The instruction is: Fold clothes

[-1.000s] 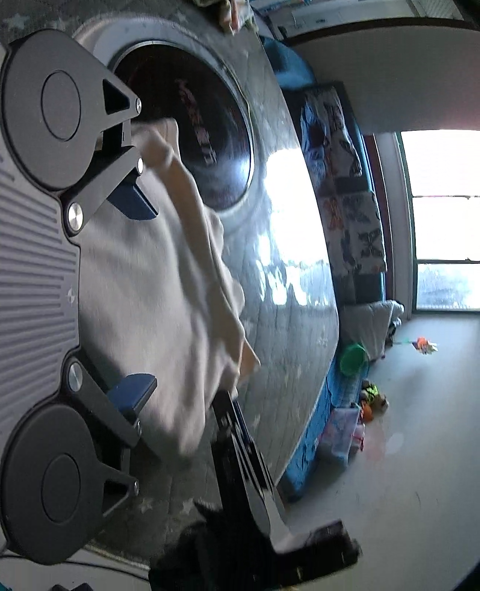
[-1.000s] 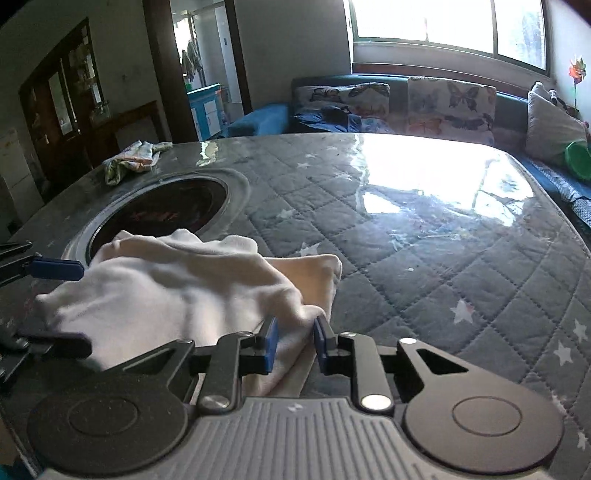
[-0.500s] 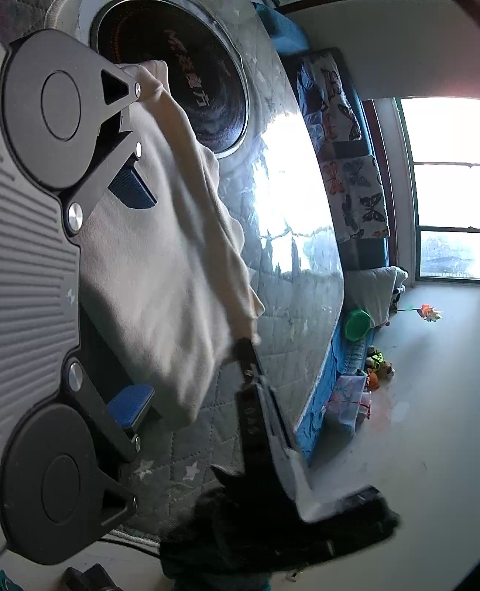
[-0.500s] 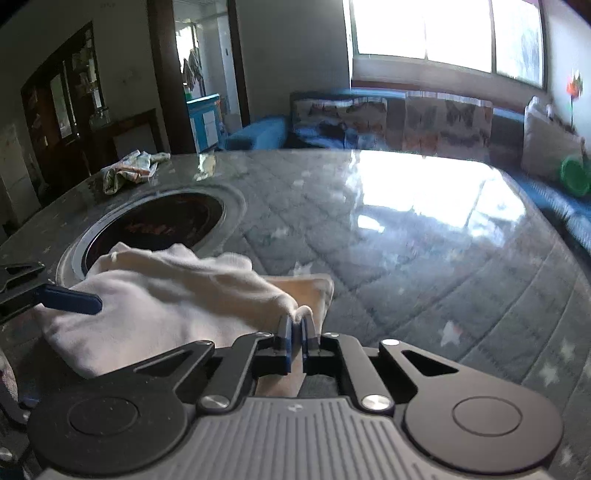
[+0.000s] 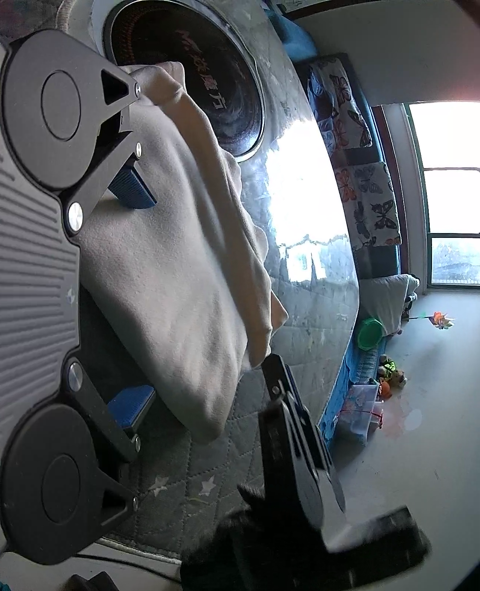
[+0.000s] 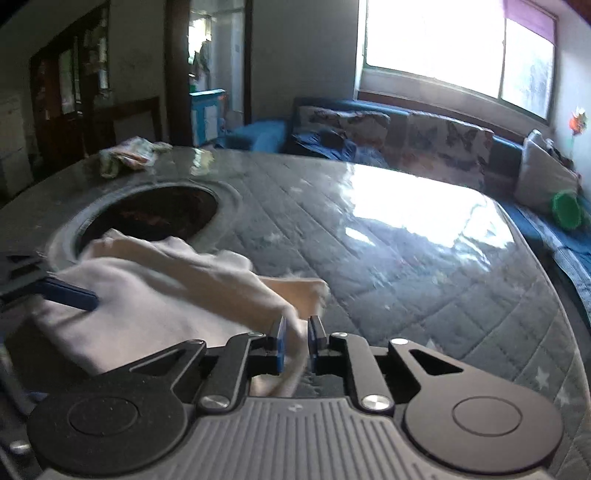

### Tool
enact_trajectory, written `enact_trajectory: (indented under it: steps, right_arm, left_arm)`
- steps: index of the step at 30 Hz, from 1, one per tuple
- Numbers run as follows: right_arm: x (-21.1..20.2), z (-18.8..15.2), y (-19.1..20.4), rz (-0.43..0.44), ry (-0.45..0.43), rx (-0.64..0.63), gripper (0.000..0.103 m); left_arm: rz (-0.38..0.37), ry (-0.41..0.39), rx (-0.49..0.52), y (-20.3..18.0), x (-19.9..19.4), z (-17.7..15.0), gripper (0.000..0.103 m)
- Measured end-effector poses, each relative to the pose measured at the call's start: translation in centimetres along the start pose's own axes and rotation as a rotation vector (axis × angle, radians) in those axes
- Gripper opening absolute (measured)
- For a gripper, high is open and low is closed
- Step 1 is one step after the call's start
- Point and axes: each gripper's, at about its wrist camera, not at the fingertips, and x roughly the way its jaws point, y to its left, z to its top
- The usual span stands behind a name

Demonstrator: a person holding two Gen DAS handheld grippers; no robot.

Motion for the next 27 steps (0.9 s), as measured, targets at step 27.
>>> enact_trajectory:
  steps: [27]
  right_arm:
    - [4.1, 2.2, 1.6, 0.131, 0.058, -0.055, 0.013]
  left_arm:
    - [0.017, 0.016, -0.019, -0.2, -1.3, -0.8, 0.103]
